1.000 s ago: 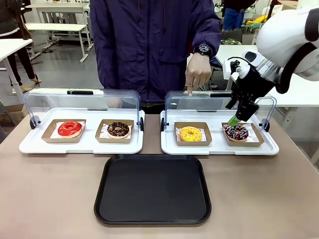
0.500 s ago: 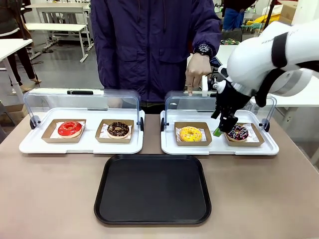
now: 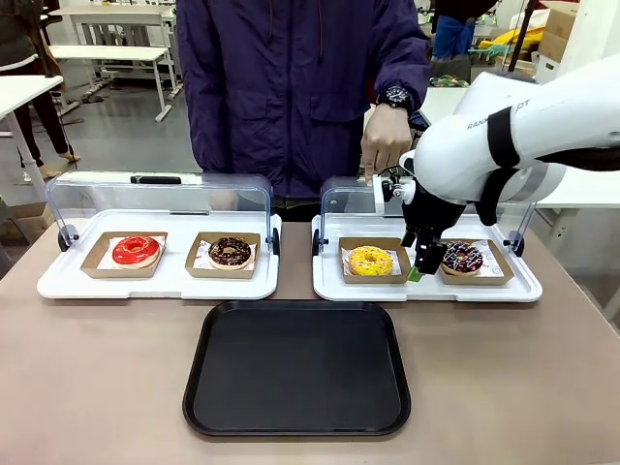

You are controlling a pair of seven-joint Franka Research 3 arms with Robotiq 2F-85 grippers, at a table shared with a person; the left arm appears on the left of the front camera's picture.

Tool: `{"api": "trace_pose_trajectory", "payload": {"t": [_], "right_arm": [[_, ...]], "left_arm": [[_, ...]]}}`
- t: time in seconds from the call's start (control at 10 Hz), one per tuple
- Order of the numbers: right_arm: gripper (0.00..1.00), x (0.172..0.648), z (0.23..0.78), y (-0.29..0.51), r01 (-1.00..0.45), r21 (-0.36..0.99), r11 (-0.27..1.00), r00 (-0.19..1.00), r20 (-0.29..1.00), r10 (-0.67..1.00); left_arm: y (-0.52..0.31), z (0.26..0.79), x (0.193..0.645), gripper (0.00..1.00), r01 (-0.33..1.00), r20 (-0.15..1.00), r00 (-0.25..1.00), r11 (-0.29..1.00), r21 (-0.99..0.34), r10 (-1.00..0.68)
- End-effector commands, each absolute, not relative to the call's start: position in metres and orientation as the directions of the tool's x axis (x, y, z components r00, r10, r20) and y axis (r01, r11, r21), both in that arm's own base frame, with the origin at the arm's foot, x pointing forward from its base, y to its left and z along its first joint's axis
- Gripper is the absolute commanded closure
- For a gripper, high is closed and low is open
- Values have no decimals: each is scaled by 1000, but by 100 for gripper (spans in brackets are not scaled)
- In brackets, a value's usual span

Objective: Move the third donut from the left to the tray.
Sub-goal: Pick up the Paper togo box containing the Donut indicated by the person and place it on the Handle tray.

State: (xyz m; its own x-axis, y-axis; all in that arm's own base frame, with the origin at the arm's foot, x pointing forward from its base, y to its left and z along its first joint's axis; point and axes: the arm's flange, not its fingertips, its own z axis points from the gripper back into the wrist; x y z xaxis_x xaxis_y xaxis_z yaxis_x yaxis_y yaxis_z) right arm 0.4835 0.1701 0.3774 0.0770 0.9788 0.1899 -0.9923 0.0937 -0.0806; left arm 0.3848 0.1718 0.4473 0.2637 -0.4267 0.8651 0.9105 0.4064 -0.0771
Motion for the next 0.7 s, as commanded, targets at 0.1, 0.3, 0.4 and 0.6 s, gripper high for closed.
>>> {"api": "trace_pose_trajectory", "payload": {"t": [0.1, 0.3, 0.4, 0.6], "right_arm": [[0, 504, 368, 182, -990, -88, 108, 97, 126, 987], [0, 513, 358, 181, -991, -84, 104, 95, 115, 989], [0, 516, 352, 181, -992, -84, 94, 84, 111, 990], [0, 522, 343, 181, -994, -81, 79, 71, 102, 992]], "left_arm": [[172, 449, 383, 0, 914, 867, 255, 399, -72, -428], [172, 449, 383, 0, 914, 867, 255, 399, -72, -428], [172, 449, 383, 0, 914, 867, 255, 399, -72, -428], [172, 449, 383, 0, 914, 867, 255, 399, -72, -428]]}}
